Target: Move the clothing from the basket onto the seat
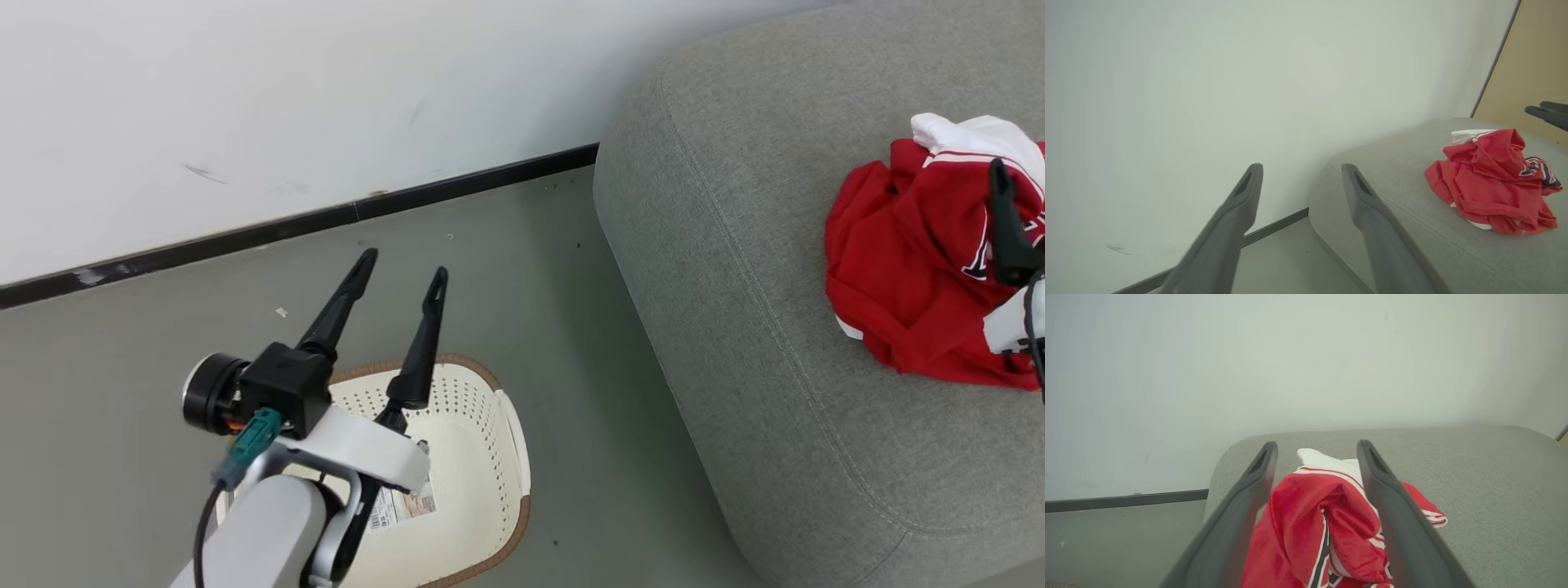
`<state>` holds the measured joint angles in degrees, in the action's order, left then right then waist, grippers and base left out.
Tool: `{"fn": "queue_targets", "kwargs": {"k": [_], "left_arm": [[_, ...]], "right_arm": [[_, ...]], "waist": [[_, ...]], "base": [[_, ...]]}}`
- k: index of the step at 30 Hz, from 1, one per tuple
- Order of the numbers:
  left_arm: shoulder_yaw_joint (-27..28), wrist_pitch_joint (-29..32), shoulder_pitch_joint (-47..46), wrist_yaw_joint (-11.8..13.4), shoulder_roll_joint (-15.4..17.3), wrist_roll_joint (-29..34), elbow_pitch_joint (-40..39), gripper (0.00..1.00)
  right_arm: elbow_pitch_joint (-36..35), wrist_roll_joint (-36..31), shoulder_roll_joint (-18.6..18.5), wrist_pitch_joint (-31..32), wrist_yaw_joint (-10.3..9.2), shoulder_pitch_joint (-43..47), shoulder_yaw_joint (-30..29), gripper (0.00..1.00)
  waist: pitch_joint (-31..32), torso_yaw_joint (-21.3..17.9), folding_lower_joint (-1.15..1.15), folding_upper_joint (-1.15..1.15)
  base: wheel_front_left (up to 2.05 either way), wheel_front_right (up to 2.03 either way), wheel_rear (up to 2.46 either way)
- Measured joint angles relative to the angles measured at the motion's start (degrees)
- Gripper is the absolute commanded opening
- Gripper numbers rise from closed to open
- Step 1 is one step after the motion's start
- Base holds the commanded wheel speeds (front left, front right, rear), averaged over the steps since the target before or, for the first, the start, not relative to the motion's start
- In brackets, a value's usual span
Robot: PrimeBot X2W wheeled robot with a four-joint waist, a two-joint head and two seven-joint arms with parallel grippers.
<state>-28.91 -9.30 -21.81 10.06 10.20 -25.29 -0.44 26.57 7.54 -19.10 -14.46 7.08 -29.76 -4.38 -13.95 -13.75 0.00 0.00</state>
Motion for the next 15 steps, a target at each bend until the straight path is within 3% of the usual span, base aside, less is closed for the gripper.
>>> {"fn": "queue_targets", "kwargs": {"k": [15], "left_arm": [[11.02, -3.74, 9.61, 6.30, 2.81, -3.43, 3.54, 1.00]], "right_arm": [[-8.24, -1.11, 7.26, -0.11, 0.00, 3.61, 5.64, 1.00]], "waist": [[4.60, 3.19, 0.00, 0.00]], "base": [[0.00, 0.00, 0.00]]}}
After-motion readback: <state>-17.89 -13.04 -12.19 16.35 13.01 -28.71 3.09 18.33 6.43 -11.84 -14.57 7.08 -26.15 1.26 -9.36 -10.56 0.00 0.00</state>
